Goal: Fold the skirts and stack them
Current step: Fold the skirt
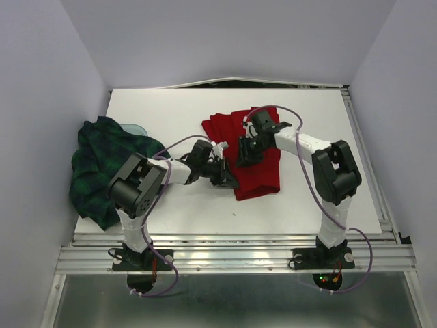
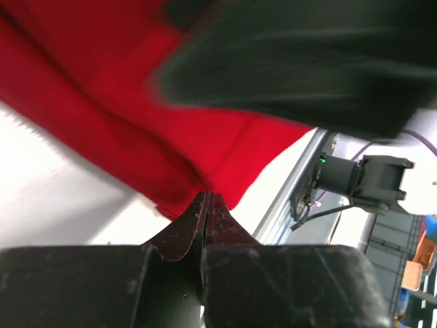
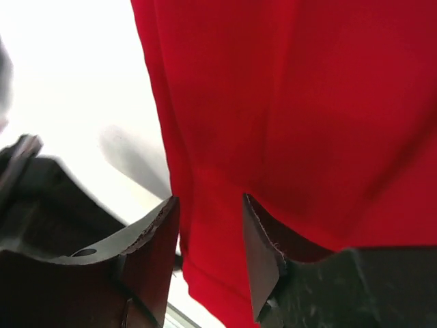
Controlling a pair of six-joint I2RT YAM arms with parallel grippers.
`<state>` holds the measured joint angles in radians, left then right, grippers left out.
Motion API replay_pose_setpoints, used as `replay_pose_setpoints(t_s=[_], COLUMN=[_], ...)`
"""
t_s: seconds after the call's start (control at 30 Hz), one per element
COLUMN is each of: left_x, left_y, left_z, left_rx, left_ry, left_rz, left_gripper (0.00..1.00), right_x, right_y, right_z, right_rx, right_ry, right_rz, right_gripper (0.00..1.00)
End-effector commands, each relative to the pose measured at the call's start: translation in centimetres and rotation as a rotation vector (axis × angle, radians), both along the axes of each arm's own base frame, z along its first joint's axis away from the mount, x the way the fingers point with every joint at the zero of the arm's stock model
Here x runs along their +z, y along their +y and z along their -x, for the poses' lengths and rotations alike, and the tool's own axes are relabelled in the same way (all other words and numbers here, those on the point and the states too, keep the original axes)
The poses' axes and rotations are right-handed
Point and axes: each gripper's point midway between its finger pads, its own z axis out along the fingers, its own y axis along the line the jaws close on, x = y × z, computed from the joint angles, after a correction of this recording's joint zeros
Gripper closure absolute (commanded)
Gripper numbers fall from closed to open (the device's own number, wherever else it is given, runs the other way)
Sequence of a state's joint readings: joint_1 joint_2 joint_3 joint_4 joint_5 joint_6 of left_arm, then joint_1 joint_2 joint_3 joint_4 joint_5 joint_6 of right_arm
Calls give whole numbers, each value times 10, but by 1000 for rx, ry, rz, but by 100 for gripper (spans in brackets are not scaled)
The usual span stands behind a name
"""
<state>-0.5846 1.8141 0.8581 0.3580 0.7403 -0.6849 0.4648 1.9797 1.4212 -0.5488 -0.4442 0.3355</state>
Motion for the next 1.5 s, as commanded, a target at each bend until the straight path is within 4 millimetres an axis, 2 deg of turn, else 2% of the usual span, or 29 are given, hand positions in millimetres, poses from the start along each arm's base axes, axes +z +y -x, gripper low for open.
replay_pose_setpoints(t_s=[0.0, 0.13, 0.17, 0.27, 0.33, 0.5, 0.83, 1.0, 1.1, 1.13, 1.27, 1.47], left_x=[-12, -29, -28, -25, -26, -26, -29, -29, -31, -33, -37, -38], left_y=[0, 4, 4, 2, 2, 3, 2, 1, 2, 2, 2, 4], left_z=[-1, -2, -2, -3, -3, -3, -4, -5, -5, -6, -6, -7], left_rx=[24, 48, 44, 42, 46, 53, 51, 50, 53, 55, 55, 59], left_ry=[20, 51, 51, 48, 49, 49, 51, 48, 52, 55, 66, 69], left_rz=[-11, -59, -55, -46, -49, -48, -48, -49, -53, -57, -65, -71], left_gripper=[100, 100, 100, 100, 100, 100, 100, 100, 100, 100, 100, 100], right_x=[41, 40, 40, 35, 30, 15, -11, -21, -22, -22, -13, 11], right_y=[-25, -22, -14, -5, 2, 2, -7, -4, -1, 1, 11, 23], right_z=[-13, 15, 24, 38, 51, 54, 59, 64, 66, 65, 61, 50], right_rx=[-23, 49, 81, 120, 155, 169, 187, 197, 204, 204, 215, 189], right_ry=[-142, -142, -146, -163, -168, -174, -186, -145, -133, -131, -125, -130], right_rz=[110, 155, 153, 179, 198, 278, 403, 391, 378, 376, 348, 251], right_gripper=[53, 69, 69, 69, 65, 60, 59, 60, 66, 76, 97, 99])
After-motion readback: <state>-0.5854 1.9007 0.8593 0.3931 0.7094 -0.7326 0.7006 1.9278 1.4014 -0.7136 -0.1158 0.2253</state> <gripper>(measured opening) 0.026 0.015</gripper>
